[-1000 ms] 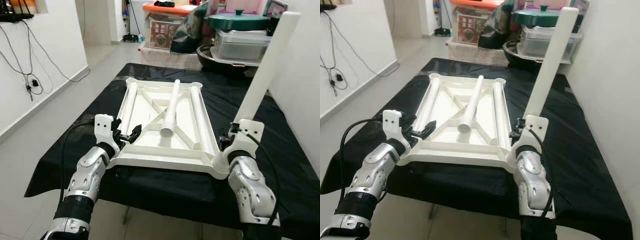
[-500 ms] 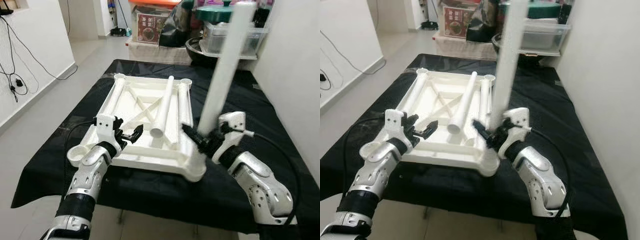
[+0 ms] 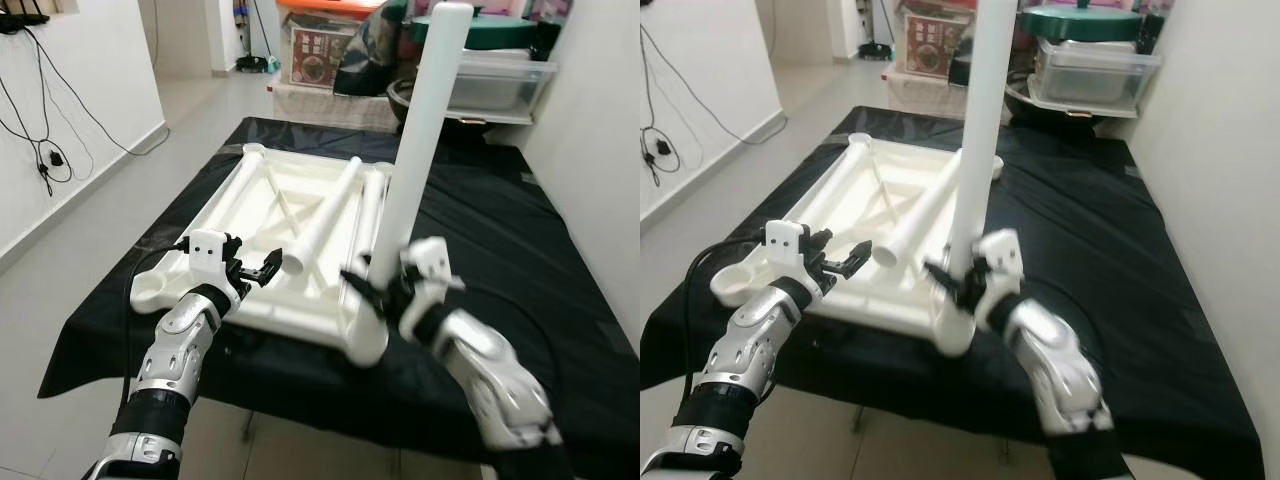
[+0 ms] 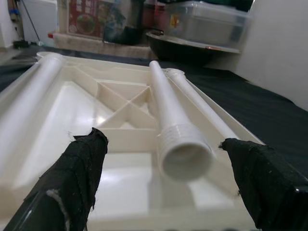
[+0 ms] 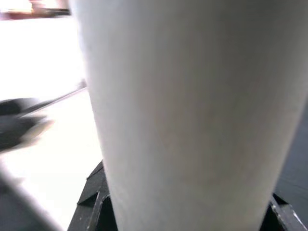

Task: Building children table

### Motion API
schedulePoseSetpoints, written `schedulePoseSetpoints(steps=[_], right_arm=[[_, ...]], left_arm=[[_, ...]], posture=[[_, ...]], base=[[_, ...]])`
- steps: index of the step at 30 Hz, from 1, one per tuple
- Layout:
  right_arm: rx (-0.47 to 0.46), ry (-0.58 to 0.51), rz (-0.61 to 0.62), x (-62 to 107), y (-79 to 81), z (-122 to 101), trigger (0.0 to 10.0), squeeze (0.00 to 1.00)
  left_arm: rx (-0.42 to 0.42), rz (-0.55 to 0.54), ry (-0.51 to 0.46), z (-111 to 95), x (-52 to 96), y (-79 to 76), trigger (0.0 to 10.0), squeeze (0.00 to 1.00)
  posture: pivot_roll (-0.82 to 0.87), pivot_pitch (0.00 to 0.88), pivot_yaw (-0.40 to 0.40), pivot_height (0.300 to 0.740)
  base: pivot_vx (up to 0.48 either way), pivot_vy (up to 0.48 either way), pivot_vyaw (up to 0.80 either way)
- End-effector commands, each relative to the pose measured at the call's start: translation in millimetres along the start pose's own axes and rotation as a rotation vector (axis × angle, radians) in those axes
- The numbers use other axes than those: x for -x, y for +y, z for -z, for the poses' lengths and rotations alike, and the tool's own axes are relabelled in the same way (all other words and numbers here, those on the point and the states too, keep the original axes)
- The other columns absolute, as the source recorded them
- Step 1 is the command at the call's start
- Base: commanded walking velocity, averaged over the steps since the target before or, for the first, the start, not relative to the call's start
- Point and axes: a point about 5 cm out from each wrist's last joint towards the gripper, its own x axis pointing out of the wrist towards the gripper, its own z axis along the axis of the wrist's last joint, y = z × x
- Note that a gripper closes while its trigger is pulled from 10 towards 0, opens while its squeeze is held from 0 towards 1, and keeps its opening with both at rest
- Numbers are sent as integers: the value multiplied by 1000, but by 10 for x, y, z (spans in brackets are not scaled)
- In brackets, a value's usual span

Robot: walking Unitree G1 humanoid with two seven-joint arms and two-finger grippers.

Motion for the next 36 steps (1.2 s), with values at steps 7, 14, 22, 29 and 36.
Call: schedulePoseSetpoints(steps=[7, 14, 22, 29, 36], right_arm=[[-24, 182, 436, 159, -56, 306, 10000, 0], [38, 135, 311, 101, 184, 219, 10000, 0], [6, -26, -118, 18, 412, -168, 10000, 0], [151, -53, -582, 292, 598, -226, 10000, 0], [115, -30, -504, 161, 510, -140, 0, 0]], left_arm=[[-13, 12, 9, -15, -35, -29, 10000, 0], [-10, 28, 15, 2, -32, -78, 10000, 0], [-21, -4, 10, -28, -20, 53, 10000, 0], [-17, 2, 10, -18, -24, 7, 10000, 0], [-28, -9, 5, -56, -16, 62, 10000, 0]], posture=[[49, 0, -54, 740], [50, 0, -51, 740], [44, 0, -62, 740], [59, 0, -66, 740], [64, 0, -72, 740]], base=[[0, 0, 0], [0, 0, 0], [0, 0, 0], [0, 0, 0], [0, 0, 0]])
